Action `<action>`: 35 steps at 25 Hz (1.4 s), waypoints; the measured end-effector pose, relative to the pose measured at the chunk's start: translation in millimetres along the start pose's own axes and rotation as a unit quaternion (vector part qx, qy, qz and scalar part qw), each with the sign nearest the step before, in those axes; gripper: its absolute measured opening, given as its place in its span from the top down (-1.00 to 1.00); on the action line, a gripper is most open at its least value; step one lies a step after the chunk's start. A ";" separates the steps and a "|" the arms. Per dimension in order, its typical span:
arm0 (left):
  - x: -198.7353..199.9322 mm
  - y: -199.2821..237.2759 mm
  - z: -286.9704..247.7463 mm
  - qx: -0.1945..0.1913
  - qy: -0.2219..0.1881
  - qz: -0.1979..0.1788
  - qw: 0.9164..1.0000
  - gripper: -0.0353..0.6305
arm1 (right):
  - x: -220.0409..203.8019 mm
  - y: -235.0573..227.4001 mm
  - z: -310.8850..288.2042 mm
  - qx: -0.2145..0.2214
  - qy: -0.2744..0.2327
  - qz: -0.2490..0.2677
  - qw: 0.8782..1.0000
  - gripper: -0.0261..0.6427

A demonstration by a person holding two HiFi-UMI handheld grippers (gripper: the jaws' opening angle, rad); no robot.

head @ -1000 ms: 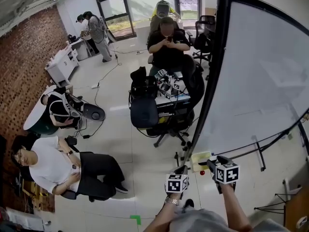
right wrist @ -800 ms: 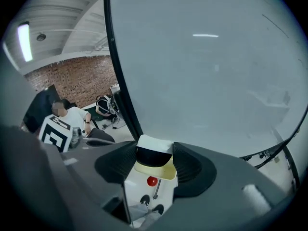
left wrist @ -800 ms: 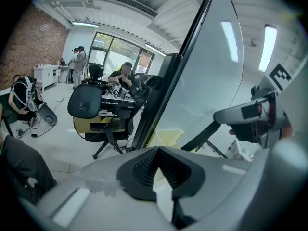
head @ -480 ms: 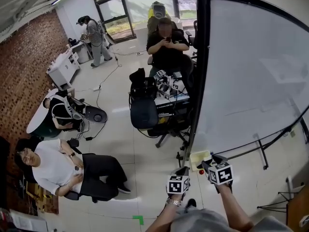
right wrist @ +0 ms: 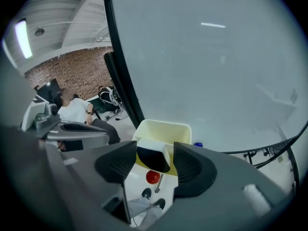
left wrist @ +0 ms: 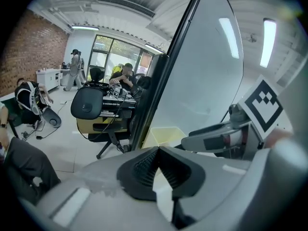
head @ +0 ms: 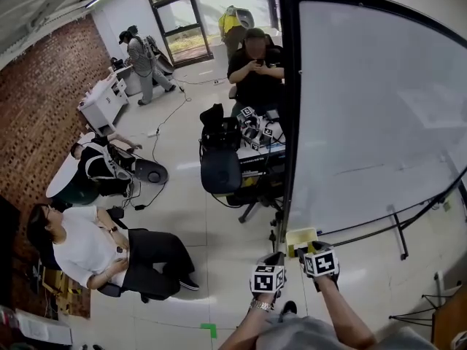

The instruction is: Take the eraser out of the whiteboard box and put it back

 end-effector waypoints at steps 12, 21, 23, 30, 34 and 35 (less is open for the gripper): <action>-26.5 -17.6 25.8 0.037 0.017 0.015 0.999 0.88 | -5.0 29.6 20.8 0.032 -0.061 0.009 0.998 0.91; -48.5 -12.7 96.5 0.055 -0.003 0.012 0.998 0.88 | -64.0 126.1 54.5 0.100 -0.031 0.023 0.994 0.91; -59.8 -13.3 123.1 0.053 -0.008 0.010 0.999 0.88 | -77.4 150.4 68.6 0.105 -0.031 0.025 0.994 0.91; -127.7 -24.9 170.3 0.019 0.003 0.031 0.999 0.88 | -141.7 205.2 114.0 0.068 -0.026 0.033 0.997 0.91; -134.7 -54.3 177.9 -0.019 0.000 0.015 1.000 0.88 | -156.4 195.2 140.3 0.044 -0.024 0.018 0.999 0.91; -134.8 -60.4 178.7 -0.025 -0.003 0.012 1.000 0.88 | -157.7 192.0 144.5 0.038 -0.024 0.016 0.999 0.91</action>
Point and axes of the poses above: the fingertips, and each gripper's own axes: z backward along the fingers, y to its left, x out of its top, the point moved 5 cm from there along z, backward along the fingers, and after that the axes turned 7 degrees about -y, right-handed, at the moved point
